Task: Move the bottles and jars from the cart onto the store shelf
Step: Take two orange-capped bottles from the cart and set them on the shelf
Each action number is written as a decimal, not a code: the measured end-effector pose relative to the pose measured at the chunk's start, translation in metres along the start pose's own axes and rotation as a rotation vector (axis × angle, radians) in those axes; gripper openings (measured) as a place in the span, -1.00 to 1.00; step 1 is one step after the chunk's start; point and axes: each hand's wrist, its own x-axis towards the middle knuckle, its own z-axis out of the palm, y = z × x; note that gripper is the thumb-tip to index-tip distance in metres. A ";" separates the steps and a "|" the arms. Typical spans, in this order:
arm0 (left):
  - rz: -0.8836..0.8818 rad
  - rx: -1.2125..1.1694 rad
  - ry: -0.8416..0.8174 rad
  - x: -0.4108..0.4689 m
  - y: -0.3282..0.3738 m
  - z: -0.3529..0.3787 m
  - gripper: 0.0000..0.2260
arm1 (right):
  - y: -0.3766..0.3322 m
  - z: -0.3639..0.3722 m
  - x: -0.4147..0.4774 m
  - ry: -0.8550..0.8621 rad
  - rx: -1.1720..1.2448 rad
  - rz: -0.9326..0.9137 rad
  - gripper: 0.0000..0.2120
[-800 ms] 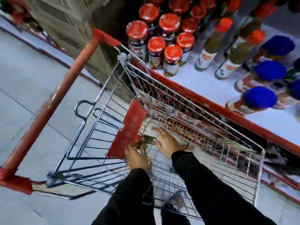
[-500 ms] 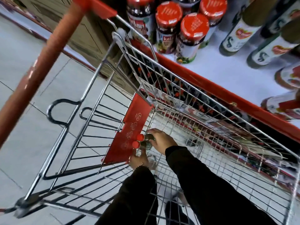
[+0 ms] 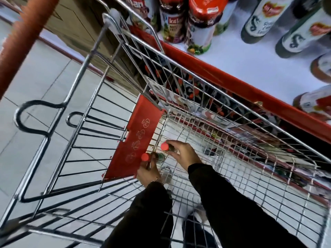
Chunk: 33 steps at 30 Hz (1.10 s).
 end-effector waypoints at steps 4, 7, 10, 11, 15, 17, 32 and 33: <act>0.136 0.108 -0.098 -0.012 0.008 -0.016 -0.66 | 0.007 -0.016 -0.033 0.131 0.162 0.078 -0.58; 0.284 0.192 -0.149 -0.030 0.018 -0.031 -0.65 | -0.001 -0.028 -0.059 0.239 0.200 0.063 -0.58; 0.378 0.163 -0.184 -0.054 0.033 -0.049 -0.66 | -0.015 -0.048 -0.086 0.319 0.221 0.084 -0.53; 0.411 0.122 -0.193 -0.064 0.038 -0.056 -0.66 | -0.021 -0.055 -0.096 0.352 0.204 0.097 -0.49; 0.518 -0.045 -0.277 -0.100 0.058 -0.081 -0.67 | -0.044 -0.089 -0.133 0.498 0.219 0.118 -0.42; 0.577 -0.105 -0.322 -0.117 0.071 -0.093 -0.67 | -0.056 -0.107 -0.150 0.566 0.231 0.099 -0.40; 0.988 -0.366 -0.531 -0.194 0.218 -0.127 -0.64 | -0.148 -0.219 -0.199 1.076 0.392 -0.196 -0.68; 1.025 -0.357 -0.537 -0.197 0.230 -0.127 -0.65 | -0.153 -0.226 -0.197 1.106 0.404 -0.205 -0.74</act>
